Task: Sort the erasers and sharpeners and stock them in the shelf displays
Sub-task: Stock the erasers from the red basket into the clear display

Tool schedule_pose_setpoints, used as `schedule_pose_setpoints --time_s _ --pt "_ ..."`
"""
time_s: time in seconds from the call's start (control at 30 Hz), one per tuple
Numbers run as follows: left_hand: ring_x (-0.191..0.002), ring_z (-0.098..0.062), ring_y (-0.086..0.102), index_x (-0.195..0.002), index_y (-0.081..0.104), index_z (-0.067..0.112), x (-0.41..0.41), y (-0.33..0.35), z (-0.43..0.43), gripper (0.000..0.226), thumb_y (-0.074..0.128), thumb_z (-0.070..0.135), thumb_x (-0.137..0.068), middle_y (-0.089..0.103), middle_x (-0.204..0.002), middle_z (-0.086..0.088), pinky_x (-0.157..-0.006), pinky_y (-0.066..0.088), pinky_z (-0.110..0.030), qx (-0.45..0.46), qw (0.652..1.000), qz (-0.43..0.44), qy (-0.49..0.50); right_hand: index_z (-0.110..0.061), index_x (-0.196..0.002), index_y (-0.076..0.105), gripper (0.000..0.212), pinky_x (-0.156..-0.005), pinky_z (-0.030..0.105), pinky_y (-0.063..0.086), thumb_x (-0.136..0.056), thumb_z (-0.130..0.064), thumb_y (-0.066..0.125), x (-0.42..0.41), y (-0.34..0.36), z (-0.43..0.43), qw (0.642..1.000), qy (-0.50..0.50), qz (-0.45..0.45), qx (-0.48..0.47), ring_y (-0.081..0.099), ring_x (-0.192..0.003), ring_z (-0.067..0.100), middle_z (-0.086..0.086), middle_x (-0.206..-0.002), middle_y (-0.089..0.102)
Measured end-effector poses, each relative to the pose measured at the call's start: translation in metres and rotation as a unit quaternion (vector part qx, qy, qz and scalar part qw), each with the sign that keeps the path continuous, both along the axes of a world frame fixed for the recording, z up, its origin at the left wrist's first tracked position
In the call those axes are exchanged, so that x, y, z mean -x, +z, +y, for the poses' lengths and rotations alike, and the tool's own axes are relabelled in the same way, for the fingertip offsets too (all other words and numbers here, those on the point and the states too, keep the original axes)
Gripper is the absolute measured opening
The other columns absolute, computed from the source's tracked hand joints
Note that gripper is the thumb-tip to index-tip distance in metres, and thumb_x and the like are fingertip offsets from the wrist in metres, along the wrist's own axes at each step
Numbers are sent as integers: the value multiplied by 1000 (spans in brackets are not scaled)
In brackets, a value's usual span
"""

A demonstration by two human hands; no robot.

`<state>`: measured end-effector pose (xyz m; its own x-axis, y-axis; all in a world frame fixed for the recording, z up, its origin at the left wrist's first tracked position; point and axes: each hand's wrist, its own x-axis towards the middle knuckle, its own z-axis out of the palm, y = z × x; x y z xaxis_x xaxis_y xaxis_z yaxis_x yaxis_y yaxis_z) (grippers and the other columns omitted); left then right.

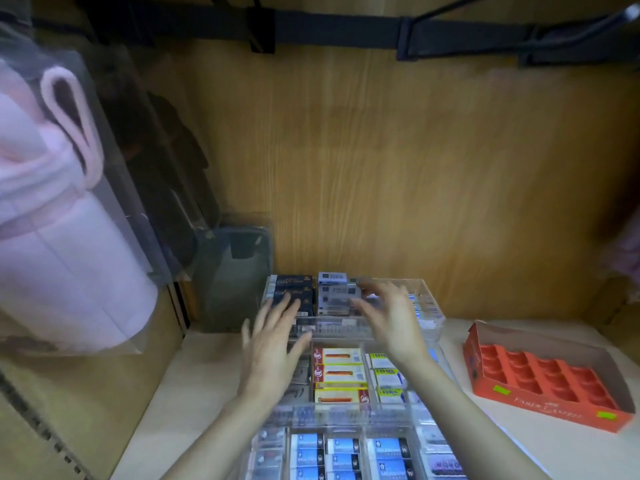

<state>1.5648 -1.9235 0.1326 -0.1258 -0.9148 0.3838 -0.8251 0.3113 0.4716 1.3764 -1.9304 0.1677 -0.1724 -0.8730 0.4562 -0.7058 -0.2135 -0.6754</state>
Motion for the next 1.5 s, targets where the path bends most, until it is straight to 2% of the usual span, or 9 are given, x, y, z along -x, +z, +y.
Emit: schedule_pose_setpoints --time_s 0.13,0.27,0.53,0.73,0.93,1.03,1.1,1.3,1.5 --pt "-142 -16 20 -141 42 20 -2 -18 -9 55 45 44 -92 36 -149 6 -112 28 -44 43 999 11 -9 -22 -110 68 29 -81 34 30 -89 -41 59 -1 -2 -25 988 -68 127 -61 44 -102 25 2 -109 62" --pt "-135 -15 25 -135 50 16 -3 -24 -12 59 31 50 -91 49 -141 1 -100 40 -43 91 996 -19 -4 -23 -115 64 34 -85 35 33 -88 -44 59 -10 -3 -28 985 -95 120 -76 41 -107 25 4 -112 59" --pt "-136 -16 21 -136 49 16 -1 -25 -12 59 30 49 -91 47 -143 0 -101 39 -43 87 995 -48 7 -20 -109 65 30 -89 35 30 -88 -40 59 -17 -2 -31 983 -121 93 -97 39 -112 26 3 -114 57" --pt "-137 -20 28 -135 50 14 0 -27 -12 53 47 44 -92 48 -142 -2 -100 41 -45 102 994 -46 10 -20 -125 55 40 -91 34 30 -89 -38 57 -16 -6 -32 987 -82 129 -51 39 -115 25 3 -121 54" --pt "-138 -15 29 -137 47 17 -2 -13 9 54 31 43 -93 40 -145 5 -112 25 -43 99 994 36 -20 -12 -107 59 18 -83 22 26 -91 -16 50 -26 -17 36 999 -46 17 18 38 -107 16 2 -107 52" --pt "-112 -15 54 -114 61 19 -7 -2 64 34 40 29 -90 61 -119 5 -96 42 -34 135 985 89 -62 -18 -100 60 27 -85 26 33 -86 -26 38 -33 -34 103 999 19 24 14 44 -100 14 -3 -101 56" --pt "-97 -14 56 -101 63 18 -16 -12 112 25 44 23 -87 63 -103 7 -82 43 -30 137 983 87 -81 -18 -98 61 32 -84 30 37 -83 -30 36 -36 -54 147 997 61 52 -17 51 -95 18 -3 -97 59" --pt "-91 -15 56 -97 63 15 -60 -103 228 21 48 16 -84 64 -93 1 -82 43 -28 60 990 32 -122 -14 -88 62 22 -88 38 38 -76 -17 44 -45 -125 239 970 129 200 -56 48 -102 25 3 -93 60" --pt "-87 -15 54 -94 61 17 -106 -219 290 27 40 22 -78 63 -89 -5 -75 40 -25 -198 978 26 -64 -12 -88 64 23 -78 40 45 -75 -12 44 -72 -235 285 943 146 207 -215 56 -87 30 7 -90 61"
